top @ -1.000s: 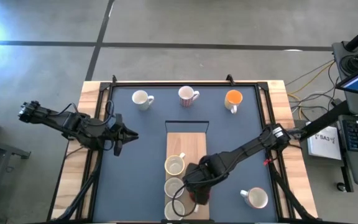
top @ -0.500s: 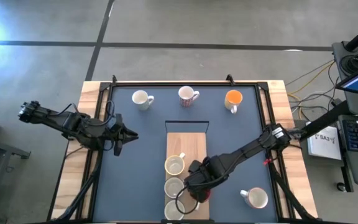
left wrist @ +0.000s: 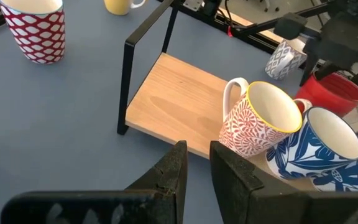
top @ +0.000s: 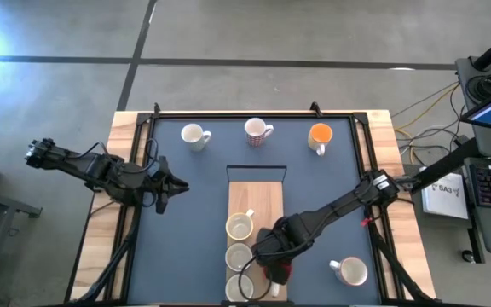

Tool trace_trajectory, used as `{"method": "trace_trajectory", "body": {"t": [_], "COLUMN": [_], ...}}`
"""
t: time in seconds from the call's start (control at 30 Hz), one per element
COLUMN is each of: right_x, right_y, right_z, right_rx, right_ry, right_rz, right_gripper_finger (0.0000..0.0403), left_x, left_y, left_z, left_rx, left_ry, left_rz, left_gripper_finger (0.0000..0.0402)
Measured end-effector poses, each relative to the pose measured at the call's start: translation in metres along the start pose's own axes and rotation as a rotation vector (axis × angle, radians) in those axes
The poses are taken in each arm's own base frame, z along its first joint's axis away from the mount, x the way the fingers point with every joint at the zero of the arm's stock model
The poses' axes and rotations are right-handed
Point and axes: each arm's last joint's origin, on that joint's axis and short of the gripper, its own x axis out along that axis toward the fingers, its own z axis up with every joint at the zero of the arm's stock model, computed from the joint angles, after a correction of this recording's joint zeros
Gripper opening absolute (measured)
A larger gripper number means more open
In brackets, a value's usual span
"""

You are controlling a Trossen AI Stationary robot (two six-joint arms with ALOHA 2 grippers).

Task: Place coffee mugs
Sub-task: Put the red mug on the shelf

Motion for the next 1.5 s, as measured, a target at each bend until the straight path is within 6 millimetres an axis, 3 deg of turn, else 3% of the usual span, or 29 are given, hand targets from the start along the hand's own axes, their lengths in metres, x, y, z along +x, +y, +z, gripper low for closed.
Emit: {"method": "trace_trajectory", "body": {"t": [0.6, 1.33, 1.5], "right_x": [0.008, 0.009, 0.010], "right_y": [0.021, 0.024, 0.025], "right_z": [-0.013, -0.012, -0.012], "right_rx": [-0.130, -0.224, -0.245], "right_ry": [-0.030, -0.056, -0.062], "right_rz": [0.040, 0.061, 0.065], "right_gripper_finger": [0.0013, 0.0013, 0.0037], "left_x": [-0.001, -0.001, -0.001], "left_y": [0.000, 0.000, 0.000], "left_z": [0.000, 0.000, 0.000], "left_rx": [-0.004, -0.002, -0.002], "left_ry": [-0.003, -0.002, -0.002], "left_rz": [-0.002, -0.002, -0.002], "left_gripper_finger": [0.0052, 0.0052, 0.0052]}}
